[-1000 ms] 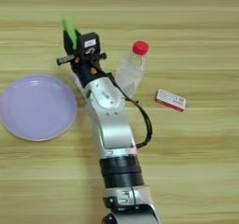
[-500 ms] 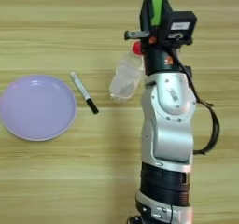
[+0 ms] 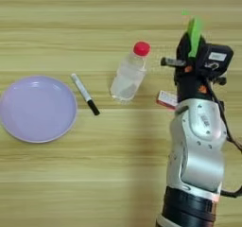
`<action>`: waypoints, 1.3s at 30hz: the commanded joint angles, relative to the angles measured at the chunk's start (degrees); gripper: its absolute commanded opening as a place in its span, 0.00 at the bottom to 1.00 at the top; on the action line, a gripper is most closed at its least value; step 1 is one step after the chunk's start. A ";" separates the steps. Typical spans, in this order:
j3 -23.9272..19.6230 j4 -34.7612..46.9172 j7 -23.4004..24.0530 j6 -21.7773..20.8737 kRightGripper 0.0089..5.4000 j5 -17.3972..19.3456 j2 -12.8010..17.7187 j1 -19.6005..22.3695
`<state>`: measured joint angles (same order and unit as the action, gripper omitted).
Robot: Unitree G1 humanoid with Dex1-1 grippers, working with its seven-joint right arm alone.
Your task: Move the objects on the table
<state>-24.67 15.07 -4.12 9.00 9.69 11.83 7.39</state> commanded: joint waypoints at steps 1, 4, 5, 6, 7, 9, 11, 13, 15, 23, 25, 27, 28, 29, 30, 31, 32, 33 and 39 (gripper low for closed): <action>-0.05 -2.05 0.43 -0.26 0.14 0.95 1.37 2.19; 0.32 -2.70 0.53 0.64 0.14 1.08 1.37 1.98; 0.45 -3.18 0.40 1.15 0.14 1.36 1.33 1.91; 0.51 -3.79 0.27 1.61 0.14 1.59 1.31 1.89; 0.32 -5.10 0.19 2.10 0.14 1.91 1.30 1.91; 0.50 -7.54 -0.31 2.78 0.14 2.07 1.60 1.89; 1.05 -9.43 -0.68 3.42 0.14 2.01 1.70 1.84; 1.59 -11.36 -1.20 4.04 0.14 1.84 1.97 1.94; 2.29 -12.91 -1.57 4.03 0.14 1.26 2.28 1.94; 3.62 -20.03 -1.71 3.46 0.14 0.08 2.95 2.99; 3.86 -21.86 -1.61 3.29 0.14 -0.17 3.36 3.41; 4.19 -23.01 -1.60 3.11 0.14 -0.38 3.67 3.66; 4.33 -23.45 -1.63 3.05 0.14 -0.43 3.78 3.75; 4.33 -23.91 -1.61 3.10 0.14 -0.32 3.79 3.87; 4.43 -24.49 -1.64 3.22 0.14 -0.29 3.84 3.98; 4.50 -24.91 -1.80 3.34 0.14 -0.12 3.83 4.08; 4.61 -25.19 -1.97 3.45 0.14 -0.02 3.85 4.17; 4.78 -25.36 -2.14 3.54 0.14 -0.01 3.92 4.22; 5.52 -25.70 -2.94 4.16 0.14 -0.08 4.27 4.42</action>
<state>-19.28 -12.50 -6.82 14.43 9.74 13.47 7.97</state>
